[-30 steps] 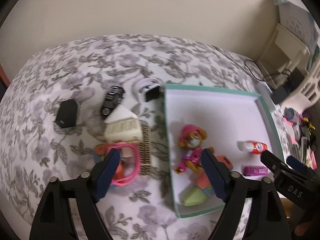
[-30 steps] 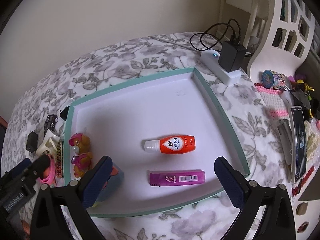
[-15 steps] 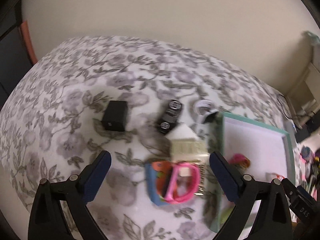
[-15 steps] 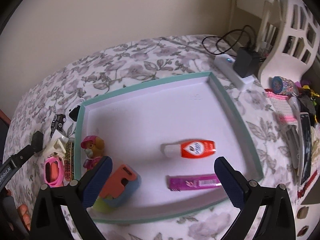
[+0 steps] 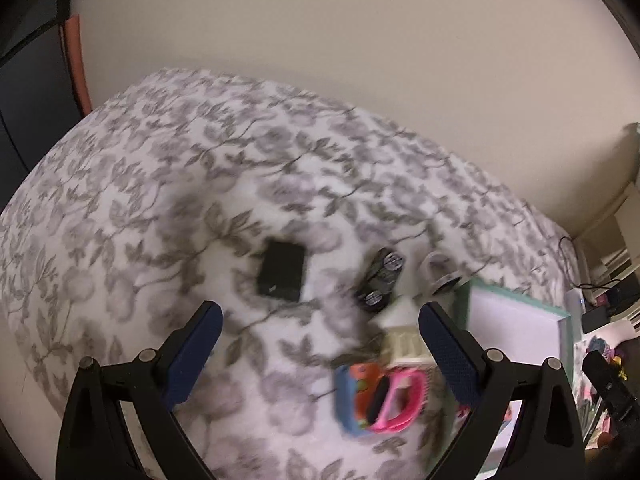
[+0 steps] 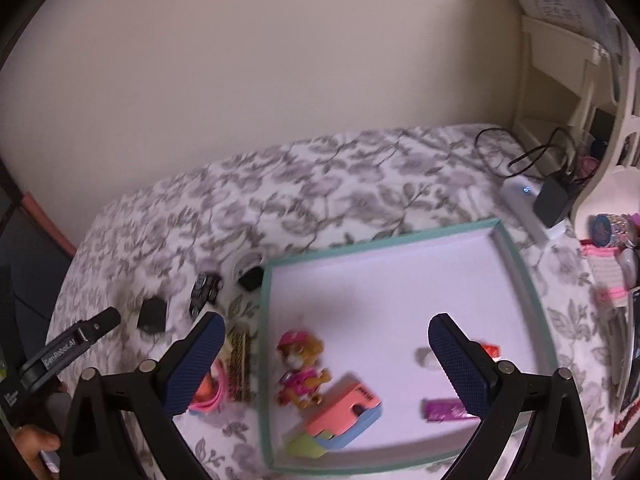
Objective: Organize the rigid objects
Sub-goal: 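Move both grippers back toward the remaining pile of items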
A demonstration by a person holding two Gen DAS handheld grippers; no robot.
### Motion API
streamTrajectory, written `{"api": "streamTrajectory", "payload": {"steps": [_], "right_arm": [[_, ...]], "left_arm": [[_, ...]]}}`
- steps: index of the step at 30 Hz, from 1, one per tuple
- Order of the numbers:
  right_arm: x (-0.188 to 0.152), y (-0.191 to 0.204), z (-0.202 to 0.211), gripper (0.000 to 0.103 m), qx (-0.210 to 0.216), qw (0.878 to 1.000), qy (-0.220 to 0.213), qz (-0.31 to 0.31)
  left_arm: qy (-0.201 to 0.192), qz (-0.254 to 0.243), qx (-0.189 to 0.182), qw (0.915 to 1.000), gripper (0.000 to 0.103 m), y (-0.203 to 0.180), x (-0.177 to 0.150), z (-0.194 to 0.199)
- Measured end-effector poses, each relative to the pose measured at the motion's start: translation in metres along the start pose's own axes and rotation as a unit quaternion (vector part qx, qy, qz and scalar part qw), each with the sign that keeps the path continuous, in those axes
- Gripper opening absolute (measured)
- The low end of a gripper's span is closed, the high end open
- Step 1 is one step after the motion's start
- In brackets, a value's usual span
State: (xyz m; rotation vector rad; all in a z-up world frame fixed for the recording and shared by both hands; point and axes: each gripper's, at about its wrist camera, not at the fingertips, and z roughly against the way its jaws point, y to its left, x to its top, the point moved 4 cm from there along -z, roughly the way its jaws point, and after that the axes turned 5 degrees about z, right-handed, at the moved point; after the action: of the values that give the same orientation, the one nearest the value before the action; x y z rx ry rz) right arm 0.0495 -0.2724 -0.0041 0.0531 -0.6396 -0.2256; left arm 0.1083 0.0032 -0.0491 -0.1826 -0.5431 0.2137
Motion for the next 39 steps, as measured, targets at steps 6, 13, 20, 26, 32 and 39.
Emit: {"api": "streamTrajectory", "payload": {"steps": [6,13,20,26,32,39], "right_arm": [[-0.013,0.045,-0.021,0.103,0.045,0.998,0.031,0.025],[-0.022,0.079,-0.058,0.103,0.072,0.993,0.078,0.052],[0.002,0.101,-0.048,0.103,0.096,0.991,0.055,0.074],[-0.007,0.115,-0.047,0.103,0.109,0.989,0.061,0.079],[-0.022,0.128,-0.061,0.099,0.105,0.986,0.087,0.100],[-0.041,0.129,-0.084,0.086,0.095,0.982,0.129,0.104]], "left_arm": [[0.033,0.037,0.030,0.9983,0.099,0.036,-0.002,-0.013],[0.093,0.051,0.071,0.9919,0.099,0.053,-0.001,-0.047],[0.061,0.069,0.041,0.9949,0.099,0.046,0.031,-0.033],[0.065,0.071,0.040,0.9945,0.099,0.054,0.026,-0.029],[0.067,0.077,0.032,0.9942,0.099,0.058,0.028,-0.030],[0.080,0.072,0.037,0.9935,0.099,0.061,0.032,-0.046]]}}
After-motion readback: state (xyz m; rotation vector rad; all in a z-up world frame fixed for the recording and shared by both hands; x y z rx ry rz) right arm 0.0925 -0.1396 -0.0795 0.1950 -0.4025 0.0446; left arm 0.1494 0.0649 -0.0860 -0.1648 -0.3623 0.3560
